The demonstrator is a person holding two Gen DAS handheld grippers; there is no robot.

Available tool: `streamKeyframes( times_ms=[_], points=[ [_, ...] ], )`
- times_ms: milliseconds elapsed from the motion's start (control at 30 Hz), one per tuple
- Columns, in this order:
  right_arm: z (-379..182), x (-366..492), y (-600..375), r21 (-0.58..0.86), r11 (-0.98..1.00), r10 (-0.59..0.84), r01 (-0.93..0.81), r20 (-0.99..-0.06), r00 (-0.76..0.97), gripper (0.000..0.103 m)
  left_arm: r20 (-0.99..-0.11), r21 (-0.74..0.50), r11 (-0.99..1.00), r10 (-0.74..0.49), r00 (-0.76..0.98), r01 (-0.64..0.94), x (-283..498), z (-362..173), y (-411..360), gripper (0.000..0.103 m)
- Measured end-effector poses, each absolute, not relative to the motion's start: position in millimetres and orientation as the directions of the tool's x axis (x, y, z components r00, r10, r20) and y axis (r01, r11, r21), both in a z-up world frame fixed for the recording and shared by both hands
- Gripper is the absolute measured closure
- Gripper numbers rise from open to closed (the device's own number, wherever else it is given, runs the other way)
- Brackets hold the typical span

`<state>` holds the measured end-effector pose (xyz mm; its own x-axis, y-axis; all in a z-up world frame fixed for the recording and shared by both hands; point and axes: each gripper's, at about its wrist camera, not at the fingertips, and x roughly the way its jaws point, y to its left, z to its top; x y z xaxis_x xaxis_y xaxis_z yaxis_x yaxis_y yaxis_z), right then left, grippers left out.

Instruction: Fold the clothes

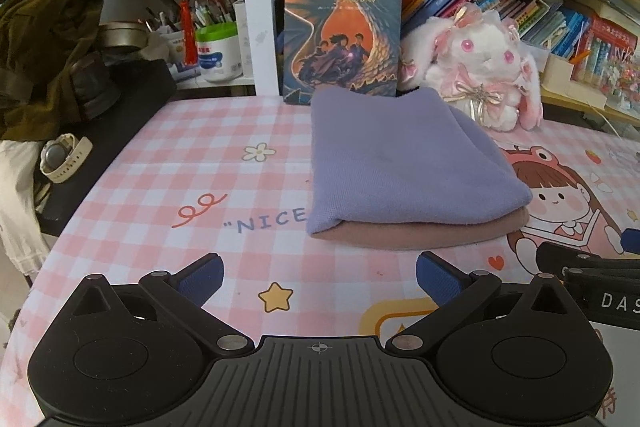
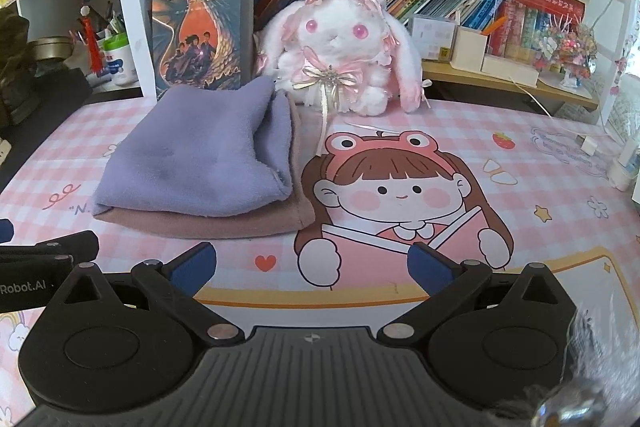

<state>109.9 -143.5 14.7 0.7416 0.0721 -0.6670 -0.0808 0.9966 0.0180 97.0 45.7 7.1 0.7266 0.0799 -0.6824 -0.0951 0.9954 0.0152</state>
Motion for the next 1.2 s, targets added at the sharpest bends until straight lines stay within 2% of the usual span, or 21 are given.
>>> streamKeyframes(
  times_ms=[733,1200],
  points=[
    [15.1,111.3,-140.2,0.011,0.998,0.053,-0.062,-0.675,0.736,0.000,-0.679,-0.026,0.998,0.030,0.733,-0.064,100.7,7.3,49.8,0.000],
    [14.9,112.6,-140.9,0.016,0.998,0.057,-0.063,-0.682,0.729,0.000,-0.694,-0.007,0.997,0.047,0.719,-0.072,100.1,6.4,48.5,0.000]
  ],
)
